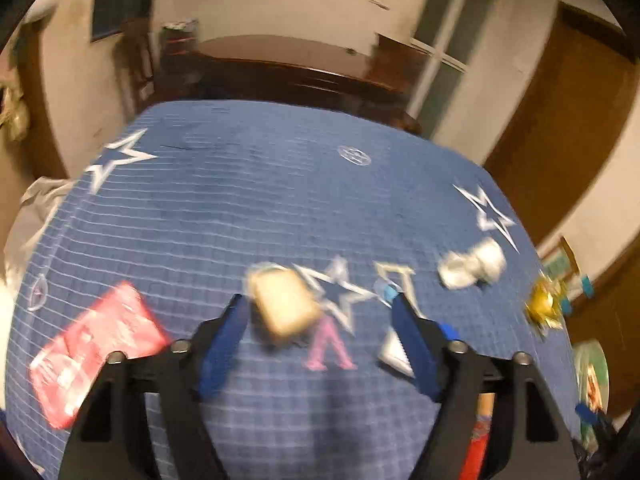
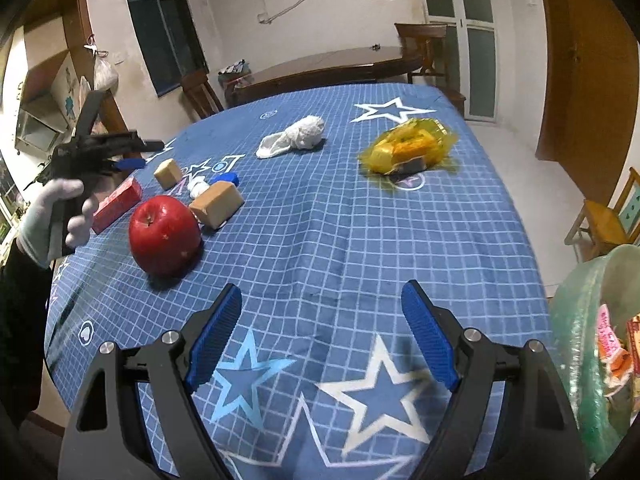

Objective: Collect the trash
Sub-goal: 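Grasp the beige sponge with the left tool while the right tool grasps the blue bottle cap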

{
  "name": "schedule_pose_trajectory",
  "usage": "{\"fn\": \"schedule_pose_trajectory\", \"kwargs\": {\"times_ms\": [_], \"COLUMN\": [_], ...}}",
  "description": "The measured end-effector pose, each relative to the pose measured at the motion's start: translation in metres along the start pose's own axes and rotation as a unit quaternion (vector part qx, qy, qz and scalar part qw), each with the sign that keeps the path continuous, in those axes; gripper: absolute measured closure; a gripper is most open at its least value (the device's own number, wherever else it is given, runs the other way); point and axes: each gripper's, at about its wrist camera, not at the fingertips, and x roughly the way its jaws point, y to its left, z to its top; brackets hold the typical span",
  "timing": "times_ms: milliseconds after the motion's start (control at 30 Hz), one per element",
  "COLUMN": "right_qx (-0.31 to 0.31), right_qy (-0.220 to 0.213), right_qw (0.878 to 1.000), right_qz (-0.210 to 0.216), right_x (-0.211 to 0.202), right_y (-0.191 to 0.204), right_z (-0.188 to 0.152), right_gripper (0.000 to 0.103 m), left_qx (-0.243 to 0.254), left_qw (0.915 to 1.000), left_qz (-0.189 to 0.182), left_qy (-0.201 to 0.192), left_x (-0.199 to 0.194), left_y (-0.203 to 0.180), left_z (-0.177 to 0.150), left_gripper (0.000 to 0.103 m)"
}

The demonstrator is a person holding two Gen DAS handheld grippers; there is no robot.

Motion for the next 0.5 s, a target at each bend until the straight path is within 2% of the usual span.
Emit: {"fn": "schedule_pose_trajectory", "kwargs": {"times_ms": [200,400,500], "right_qx": [-0.005,-0.009,-0.015], "right_qy": [0.008,0.012,0.014], "right_qw": [1.000,0.999,0.999], "right_qz": [0.025,0.032,0.032], "right_x": [0.012,0.018,0.019], "right_y": [0.010,0.012,0.013], "right_z": [0.006,0.016,0.021], "right_gripper": [0.024,0.024,0.024], "left_qx": [0.030,0.034,0.042], "left_qw": [0.9957,0.9940,0.9927], "left_qz": [0.080,0.096,0.110], "left_qy": [0.034,0.041,0.029], "left_x": [0.041,0.069,0.074], "left_y": [-0.003,-0.009,-0.008], "left_z": [0.002,-0.006,-0.008], "left_gripper": [0.027,0.027,0.031]}}
